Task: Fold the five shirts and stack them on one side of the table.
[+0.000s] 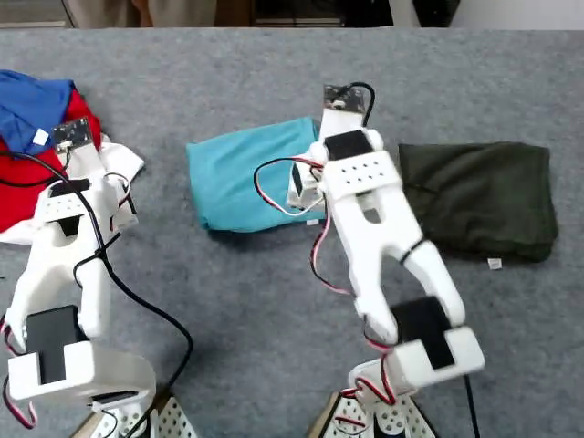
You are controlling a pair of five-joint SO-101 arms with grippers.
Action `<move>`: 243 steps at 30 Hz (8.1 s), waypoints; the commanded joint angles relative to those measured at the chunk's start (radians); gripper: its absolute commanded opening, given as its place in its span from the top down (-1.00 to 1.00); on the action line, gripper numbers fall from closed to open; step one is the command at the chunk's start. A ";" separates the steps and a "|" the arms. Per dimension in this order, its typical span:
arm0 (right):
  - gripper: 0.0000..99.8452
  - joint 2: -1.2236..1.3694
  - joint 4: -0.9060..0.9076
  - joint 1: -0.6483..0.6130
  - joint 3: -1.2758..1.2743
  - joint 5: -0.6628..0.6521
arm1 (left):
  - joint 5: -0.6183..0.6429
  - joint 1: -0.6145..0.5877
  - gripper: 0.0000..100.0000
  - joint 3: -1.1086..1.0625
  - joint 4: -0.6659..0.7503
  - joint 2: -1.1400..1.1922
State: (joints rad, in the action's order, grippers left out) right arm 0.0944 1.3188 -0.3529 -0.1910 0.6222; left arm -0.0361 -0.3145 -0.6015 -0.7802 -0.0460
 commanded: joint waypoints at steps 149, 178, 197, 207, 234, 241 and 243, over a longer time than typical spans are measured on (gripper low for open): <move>0.86 0.076 0.463 0.487 0.791 -0.416 | -0.106 -0.520 0.95 2.160 -0.876 1.055; 0.86 0.062 0.463 0.404 0.796 -0.488 | 0.086 -0.146 0.96 2.268 -0.977 0.225; 0.86 -0.024 0.463 0.286 0.789 -0.489 | 0.427 -0.784 0.96 2.001 -0.150 0.455; 0.86 -0.027 0.463 0.285 0.789 -0.491 | 0.423 -0.760 0.96 2.163 -0.226 0.470; 0.85 -0.019 0.460 0.332 0.789 -0.598 | 0.325 0.439 0.96 1.536 -0.980 0.265; 0.85 -0.016 0.456 0.418 0.789 -0.646 | 0.224 0.692 0.96 1.361 -0.979 0.265; 0.85 -0.002 0.460 0.437 0.789 -0.660 | 0.224 0.740 0.96 1.347 -0.979 0.265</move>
State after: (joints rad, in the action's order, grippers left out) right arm 0.1389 1.7668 0.0430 0.5930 -0.0146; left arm 0.2033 0.3544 0.7549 -1.7515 0.2624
